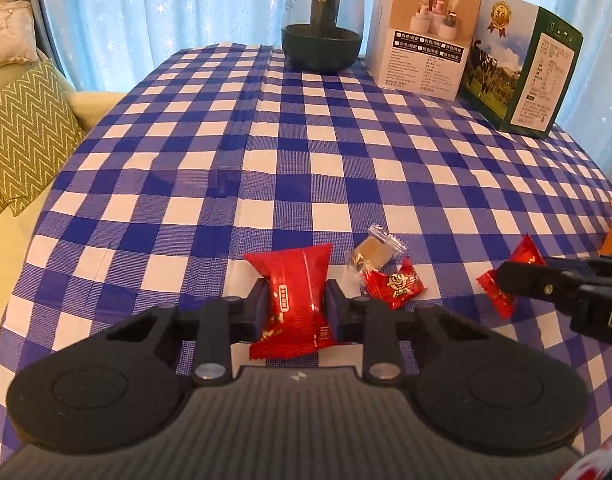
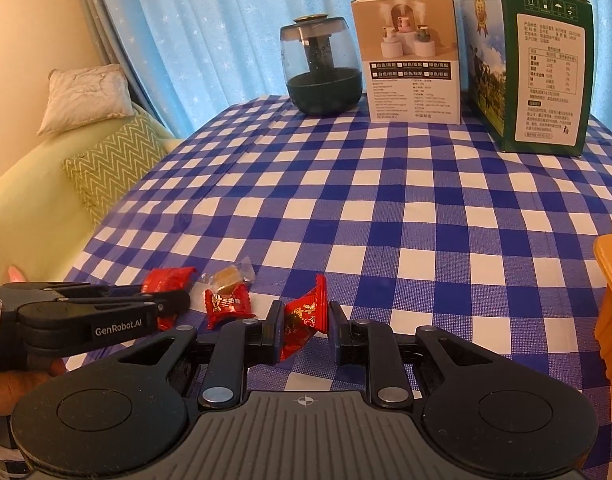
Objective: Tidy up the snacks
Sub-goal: 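Grasp the red packet with the left tool while the right tool holds its candy, then carry the red packet with the left tool while the right tool carries its candy over the tray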
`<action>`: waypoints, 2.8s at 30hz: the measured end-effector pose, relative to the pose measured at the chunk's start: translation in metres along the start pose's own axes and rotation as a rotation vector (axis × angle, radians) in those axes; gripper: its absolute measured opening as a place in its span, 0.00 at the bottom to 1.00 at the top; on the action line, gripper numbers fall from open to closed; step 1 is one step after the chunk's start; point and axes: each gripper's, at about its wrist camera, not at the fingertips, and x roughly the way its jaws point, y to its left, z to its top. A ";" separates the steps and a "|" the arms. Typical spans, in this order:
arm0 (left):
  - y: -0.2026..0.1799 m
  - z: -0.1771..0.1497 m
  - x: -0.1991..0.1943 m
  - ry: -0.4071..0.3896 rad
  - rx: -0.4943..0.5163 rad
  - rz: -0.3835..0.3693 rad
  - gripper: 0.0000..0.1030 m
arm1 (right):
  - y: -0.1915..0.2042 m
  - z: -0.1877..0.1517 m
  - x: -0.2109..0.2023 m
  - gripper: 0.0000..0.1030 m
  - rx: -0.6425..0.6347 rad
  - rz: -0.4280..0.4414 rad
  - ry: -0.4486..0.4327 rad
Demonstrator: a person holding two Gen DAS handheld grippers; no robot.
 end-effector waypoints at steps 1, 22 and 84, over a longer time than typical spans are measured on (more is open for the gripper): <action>0.000 0.000 -0.001 -0.001 0.002 0.004 0.24 | 0.000 0.000 -0.001 0.22 0.002 0.000 -0.002; -0.053 -0.038 -0.078 -0.027 -0.025 -0.071 0.24 | 0.004 -0.042 -0.095 0.22 -0.024 -0.067 -0.041; -0.246 -0.080 -0.270 -0.134 0.263 -0.316 0.24 | -0.077 -0.117 -0.346 0.22 0.204 -0.320 -0.160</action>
